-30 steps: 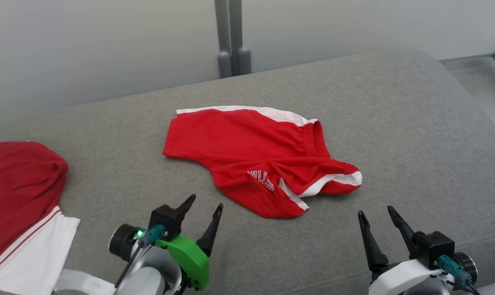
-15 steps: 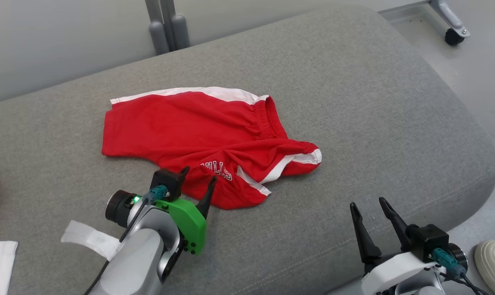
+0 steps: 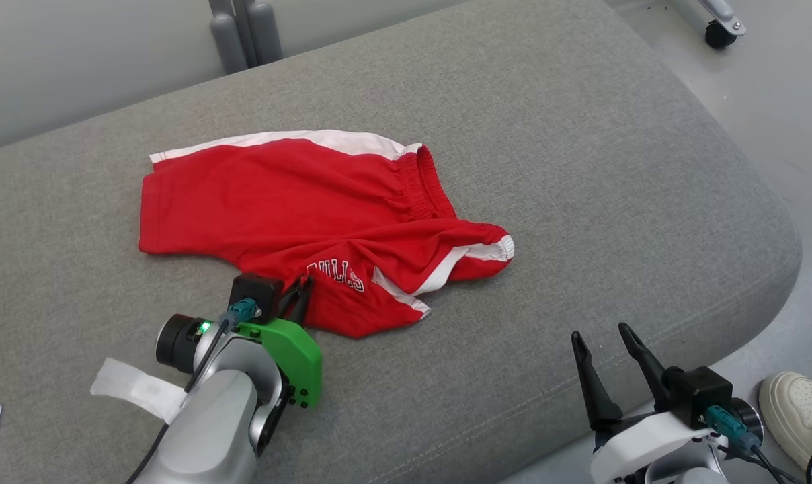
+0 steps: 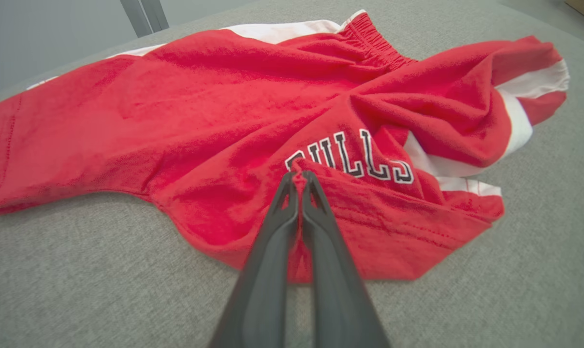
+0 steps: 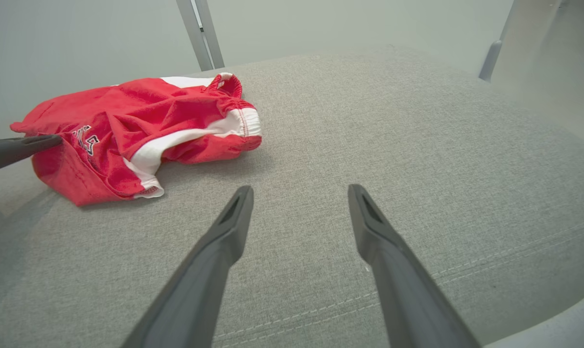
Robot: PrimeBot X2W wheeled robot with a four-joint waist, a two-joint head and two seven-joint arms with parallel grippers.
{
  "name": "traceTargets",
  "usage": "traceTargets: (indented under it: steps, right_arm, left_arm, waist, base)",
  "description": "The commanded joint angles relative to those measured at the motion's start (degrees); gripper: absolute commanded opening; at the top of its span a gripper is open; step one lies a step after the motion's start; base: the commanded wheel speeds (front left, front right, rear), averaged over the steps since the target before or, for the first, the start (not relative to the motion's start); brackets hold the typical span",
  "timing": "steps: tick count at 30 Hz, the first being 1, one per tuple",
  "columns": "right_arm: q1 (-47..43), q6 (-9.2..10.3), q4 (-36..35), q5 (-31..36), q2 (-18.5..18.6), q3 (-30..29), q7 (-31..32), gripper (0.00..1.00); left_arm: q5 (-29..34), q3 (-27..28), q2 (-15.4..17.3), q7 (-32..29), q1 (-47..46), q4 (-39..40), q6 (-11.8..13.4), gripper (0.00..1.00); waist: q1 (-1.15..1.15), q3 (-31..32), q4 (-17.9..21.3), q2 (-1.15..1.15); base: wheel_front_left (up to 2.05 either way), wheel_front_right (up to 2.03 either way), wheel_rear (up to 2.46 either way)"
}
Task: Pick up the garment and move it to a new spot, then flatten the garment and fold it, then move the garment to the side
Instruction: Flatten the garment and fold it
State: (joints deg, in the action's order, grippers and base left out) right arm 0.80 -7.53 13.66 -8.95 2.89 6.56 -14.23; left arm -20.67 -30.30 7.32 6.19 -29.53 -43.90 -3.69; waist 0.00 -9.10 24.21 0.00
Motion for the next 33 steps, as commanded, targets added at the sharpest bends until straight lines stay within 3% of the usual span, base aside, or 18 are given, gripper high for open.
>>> traceTargets:
  steps: [1, 9, 17, 29, 30, 31, 32, 33]
  right_arm:
    - [0.6, 0.08, 0.2, 0.4, 0.0, 0.0, -0.4, 1.0]
    - [-0.4, 0.08, 0.3, 1.2, 0.0, -0.5, -0.2, 1.0]
    - [-1.7, 0.08, -0.2, 2.0, 0.0, -0.5, 0.9, 1.0]
    - [-1.9, 0.08, -1.5, 2.7, 0.0, 0.1, 2.2, 1.0]
    - [-1.9, 0.08, -1.5, 2.7, 0.0, 0.1, 2.2, 1.0]
    - [-2.0, 0.08, -1.6, 2.7, 0.0, 0.1, 2.3, 1.0]
    - [-2.0, 0.08, -1.6, 2.7, 0.0, 0.0, 2.3, 1.0]
    - [-2.0, 0.08, -1.6, 2.7, 0.0, 0.0, 2.3, 1.0]
  left_arm:
    - [-0.4, 0.1, 0.0, 0.8, -1.1, -0.3, 0.1, 0.0]
    - [-3.1, 2.3, 0.8, 4.5, 2.1, 0.0, 0.7, 0.0]
    - [-5.7, 5.3, 5.4, 5.8, 8.5, 4.2, 1.8, 0.0]
    - [-7.3, 7.6, 11.9, 1.0, 10.5, 9.0, 3.3, 0.0]
    - [-7.4, 7.7, 12.0, 0.5, 10.2, 8.9, 3.4, 0.17]
    - [-7.2, 7.7, 12.4, 0.3, 9.9, 8.9, 3.6, 0.72]
    - [-7.2, 7.9, 12.6, 0.3, 9.7, 8.8, 3.9, 1.0]
    - [-7.2, 7.9, 12.6, 0.3, 9.7, 8.8, 3.9, 1.0]
  waist:
    - [0.0, 0.3, -0.2, 0.0]
    - [0.0, 2.1, -2.4, 0.0]
    - [0.0, 4.2, -5.3, 0.0]
    - [0.0, 4.8, -7.3, 0.0]
    - [0.0, 4.8, -7.4, 0.0]
    - [0.0, 4.8, -7.4, 0.0]
    - [0.0, 4.8, -7.5, 0.0]
    - [0.0, 4.8, -7.5, 0.0]
  base:
    - [0.0, 0.0, 0.0]
    - [0.0, 0.0, 0.0]
    - [0.0, 0.0, 0.0]
    - [0.0, 0.0, 0.0]
    - [0.0, 0.0, 0.0]
    - [0.0, 0.0, 0.0]
    - [0.0, 0.0, 0.0]
    - [0.0, 0.0, 0.0]
